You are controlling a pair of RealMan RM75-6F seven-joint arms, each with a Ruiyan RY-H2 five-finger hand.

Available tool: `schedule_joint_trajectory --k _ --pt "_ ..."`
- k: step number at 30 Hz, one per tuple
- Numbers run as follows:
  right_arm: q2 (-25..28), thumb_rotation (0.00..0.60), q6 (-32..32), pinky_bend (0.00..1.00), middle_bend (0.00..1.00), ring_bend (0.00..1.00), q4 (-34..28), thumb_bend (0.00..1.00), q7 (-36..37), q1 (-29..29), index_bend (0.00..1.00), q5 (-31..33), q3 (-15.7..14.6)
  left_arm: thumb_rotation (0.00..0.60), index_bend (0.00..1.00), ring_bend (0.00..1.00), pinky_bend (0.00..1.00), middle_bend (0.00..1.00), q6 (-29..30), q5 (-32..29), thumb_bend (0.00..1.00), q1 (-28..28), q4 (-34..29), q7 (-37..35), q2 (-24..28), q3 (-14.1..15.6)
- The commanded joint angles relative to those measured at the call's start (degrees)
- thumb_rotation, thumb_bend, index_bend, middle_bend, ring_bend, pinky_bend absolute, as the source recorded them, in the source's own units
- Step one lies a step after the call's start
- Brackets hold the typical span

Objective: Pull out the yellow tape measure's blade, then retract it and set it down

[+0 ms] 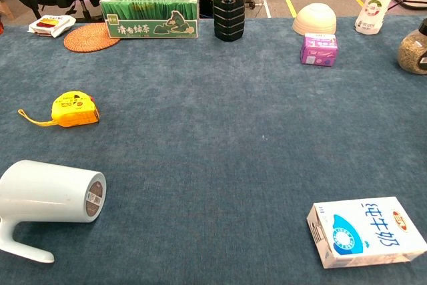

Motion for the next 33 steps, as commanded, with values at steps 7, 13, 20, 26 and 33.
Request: schedule_joint_trajectory --k 7,13,20,26,33 --pt "0.00 0.570 -0.40 0.21 0.23 0.19 0.31 0.40 0.44 0.33 0.29 0.23 0.24 0.600 0.18 0.05 0.28 0.14 -7.48 -5.24 0.15 -7.04 3.44 5.06 -4.43 -1.42" --pt "0.04 0.568 -0.96 0.21 0.23 0.19 0.65 0.40 1.52 0.59 0.29 0.41 0.24 0.600 0.14 0.04 0.28 0.11 -13.05 -9.71 0.15 -13.11 7.93 8.21 -9.47 -2.21" --pt "0.33 0.566 -0.91 0.21 0.23 0.19 0.63 0.40 2.05 0.55 0.29 0.50 0.24 0.600 0.14 0.04 0.28 0.11 -15.31 -13.41 0.15 -16.30 11.98 8.49 -13.07 -2.11" --pt "0.64 0.564 -0.66 0.21 0.23 0.19 0.23 0.40 2.07 0.34 0.29 0.40 0.04 0.600 0.14 0.04 0.28 0.11 -16.77 -15.25 0.15 -18.19 15.87 7.17 -15.89 -1.62" --pt "1.18 0.565 -0.40 0.21 0.23 0.19 -0.41 0.40 2.09 -0.10 0.29 0.34 -0.38 0.600 0.14 0.04 0.29 0.11 -17.34 -15.98 0.15 -19.06 19.00 4.56 -17.93 -1.01"
